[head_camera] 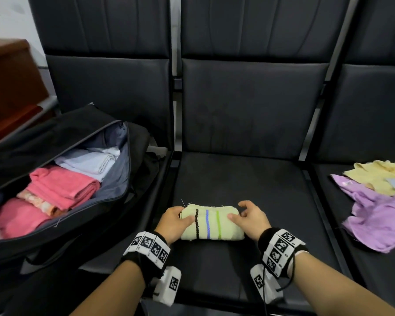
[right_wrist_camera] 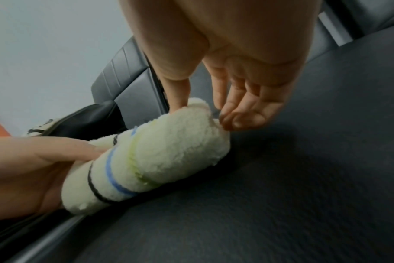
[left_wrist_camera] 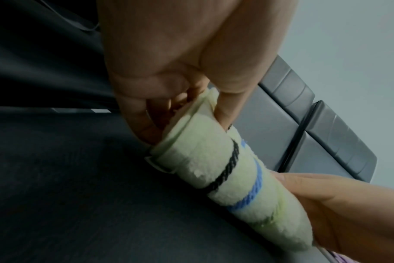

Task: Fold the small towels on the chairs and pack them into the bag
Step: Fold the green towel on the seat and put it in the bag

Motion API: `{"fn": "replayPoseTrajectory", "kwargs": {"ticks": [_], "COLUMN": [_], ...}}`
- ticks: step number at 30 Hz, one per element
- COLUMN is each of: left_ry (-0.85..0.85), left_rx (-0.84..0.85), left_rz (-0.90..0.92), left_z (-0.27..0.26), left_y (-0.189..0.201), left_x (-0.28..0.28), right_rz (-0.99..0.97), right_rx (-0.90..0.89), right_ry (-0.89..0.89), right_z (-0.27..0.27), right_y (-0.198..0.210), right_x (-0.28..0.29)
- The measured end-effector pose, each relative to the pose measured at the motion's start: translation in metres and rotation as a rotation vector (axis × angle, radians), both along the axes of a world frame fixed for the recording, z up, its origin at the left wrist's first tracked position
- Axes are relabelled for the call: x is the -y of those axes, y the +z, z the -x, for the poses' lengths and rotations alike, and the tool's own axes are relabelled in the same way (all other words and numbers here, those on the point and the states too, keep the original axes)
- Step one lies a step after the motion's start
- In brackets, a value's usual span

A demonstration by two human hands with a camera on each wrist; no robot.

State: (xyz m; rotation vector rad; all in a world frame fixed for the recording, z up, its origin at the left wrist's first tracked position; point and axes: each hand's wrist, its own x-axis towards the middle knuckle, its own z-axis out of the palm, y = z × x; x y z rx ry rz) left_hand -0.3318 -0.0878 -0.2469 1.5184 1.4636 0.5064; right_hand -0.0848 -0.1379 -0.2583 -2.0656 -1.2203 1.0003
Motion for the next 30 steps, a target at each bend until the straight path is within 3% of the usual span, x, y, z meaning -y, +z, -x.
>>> {"fn": "replayPoseTrajectory", "kwargs": {"ticks": [6,12,18,22,26,30], "left_ry": [0.065,0.118,0.037,-0.141,-0.352,-0.334], "left_rx": [-0.037,-0.093,-0.107,-0.302,-0.117,0.108], "left_rz": [-0.011,-0.017,0.064,-0.106,-0.175,-0.226], "left_z": [-0.002,-0.002,0.000,-0.006,-0.012,-0.008], "left_y": [-0.014,-0.018,-0.006,0.020,0.062,0.086], "left_x": [0.000,0.005,0.019,0.023,0.027,0.037], "right_rz": [0.119,0.118,0.049,-0.113,-0.235,-0.289], "right_rx": [-0.081,-0.092,-0.106,-0.048,0.131,0.261], "right_ry": [0.175,0.215,0.220,0.292,0.464,0.614], "right_z": [-0.006,-0.001,0.001,0.012,0.035,0.059], "right_y": [-0.003,0.003,0.021,0.059,0.113,0.158], "right_x": [-0.002,-0.002,0.008,0.009,0.008,0.013]}}
